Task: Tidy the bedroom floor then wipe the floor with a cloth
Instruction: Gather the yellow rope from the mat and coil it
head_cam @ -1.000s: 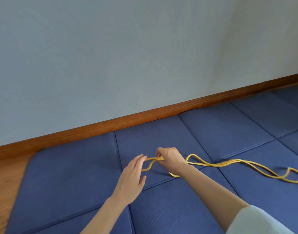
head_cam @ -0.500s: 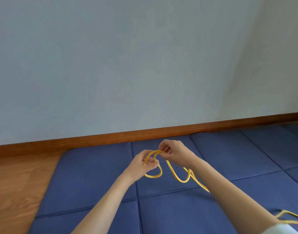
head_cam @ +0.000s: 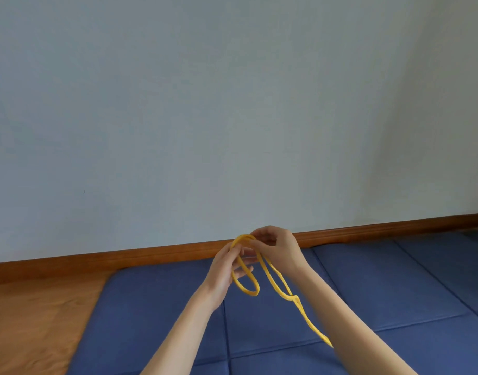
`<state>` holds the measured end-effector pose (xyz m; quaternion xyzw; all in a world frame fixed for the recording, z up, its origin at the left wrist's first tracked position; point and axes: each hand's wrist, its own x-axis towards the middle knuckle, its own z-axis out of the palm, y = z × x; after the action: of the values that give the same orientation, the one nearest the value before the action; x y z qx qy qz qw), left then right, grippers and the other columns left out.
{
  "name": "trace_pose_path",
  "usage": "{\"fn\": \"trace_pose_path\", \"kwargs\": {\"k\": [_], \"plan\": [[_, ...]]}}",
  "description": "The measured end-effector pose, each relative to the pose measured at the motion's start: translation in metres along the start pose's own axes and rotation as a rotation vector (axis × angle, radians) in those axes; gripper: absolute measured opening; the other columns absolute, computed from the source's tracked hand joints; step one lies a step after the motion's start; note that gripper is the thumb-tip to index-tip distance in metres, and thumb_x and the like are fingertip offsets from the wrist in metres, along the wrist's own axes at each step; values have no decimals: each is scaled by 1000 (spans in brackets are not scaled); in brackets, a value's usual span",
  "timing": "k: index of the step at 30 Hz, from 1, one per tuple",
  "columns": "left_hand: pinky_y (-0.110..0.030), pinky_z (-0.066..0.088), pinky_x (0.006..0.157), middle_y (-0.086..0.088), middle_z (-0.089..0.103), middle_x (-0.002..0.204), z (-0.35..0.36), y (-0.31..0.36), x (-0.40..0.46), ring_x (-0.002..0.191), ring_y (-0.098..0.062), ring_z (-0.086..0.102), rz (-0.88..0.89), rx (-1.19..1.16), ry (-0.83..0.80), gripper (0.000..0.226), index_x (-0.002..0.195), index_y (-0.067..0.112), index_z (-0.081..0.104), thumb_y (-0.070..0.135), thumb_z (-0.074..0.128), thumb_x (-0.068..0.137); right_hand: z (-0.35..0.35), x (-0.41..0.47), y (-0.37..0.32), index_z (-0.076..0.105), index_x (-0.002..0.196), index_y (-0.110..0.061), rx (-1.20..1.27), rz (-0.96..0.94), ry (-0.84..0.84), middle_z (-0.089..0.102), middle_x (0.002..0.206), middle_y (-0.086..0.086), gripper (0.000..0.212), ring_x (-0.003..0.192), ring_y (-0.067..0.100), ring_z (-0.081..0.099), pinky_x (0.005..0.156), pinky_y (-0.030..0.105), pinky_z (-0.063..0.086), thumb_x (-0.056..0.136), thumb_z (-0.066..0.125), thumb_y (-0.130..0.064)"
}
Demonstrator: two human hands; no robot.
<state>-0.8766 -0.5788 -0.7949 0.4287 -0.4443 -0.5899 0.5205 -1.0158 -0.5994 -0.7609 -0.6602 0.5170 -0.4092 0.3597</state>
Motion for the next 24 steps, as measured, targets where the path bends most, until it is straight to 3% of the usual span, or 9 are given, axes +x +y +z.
{"fn": "trace_pose_path", "kwargs": {"k": [7,10,14,21,24], "plan": [[-38,55,83,-16,66,105,-2,-4,4,95,-28,67,3,-220,-3,30,108,3,61,22,40,98,6,4,-1,73,89,-17,29,38,-79,73,78,-5,8,72,5,69,67,18,53,85,66,-18],[-41,53,88,-15,68,105,-9,-8,2,96,-29,67,-4,-228,-57,32,110,3,59,28,50,92,11,4,3,73,89,-15,85,63,-100,74,78,0,9,73,12,71,71,29,58,85,65,-16],[-46,45,100,-19,65,114,-18,-15,3,110,-35,61,-15,-223,-160,66,123,3,53,39,76,73,15,7,4,72,90,-12,185,99,-103,74,81,5,8,76,20,71,76,37,59,84,66,-13],[-33,51,89,-15,70,105,-18,-21,4,108,-31,63,-57,-168,-285,52,97,12,71,35,89,54,16,9,-2,71,92,-10,264,122,-73,73,82,10,9,76,26,71,75,41,59,85,66,-12],[-31,53,85,-11,72,96,-14,-21,2,96,-25,68,-79,-185,-308,45,88,15,73,38,89,53,19,10,-5,71,86,-16,242,88,-22,73,81,7,4,75,24,71,76,40,59,84,68,-15]]}}
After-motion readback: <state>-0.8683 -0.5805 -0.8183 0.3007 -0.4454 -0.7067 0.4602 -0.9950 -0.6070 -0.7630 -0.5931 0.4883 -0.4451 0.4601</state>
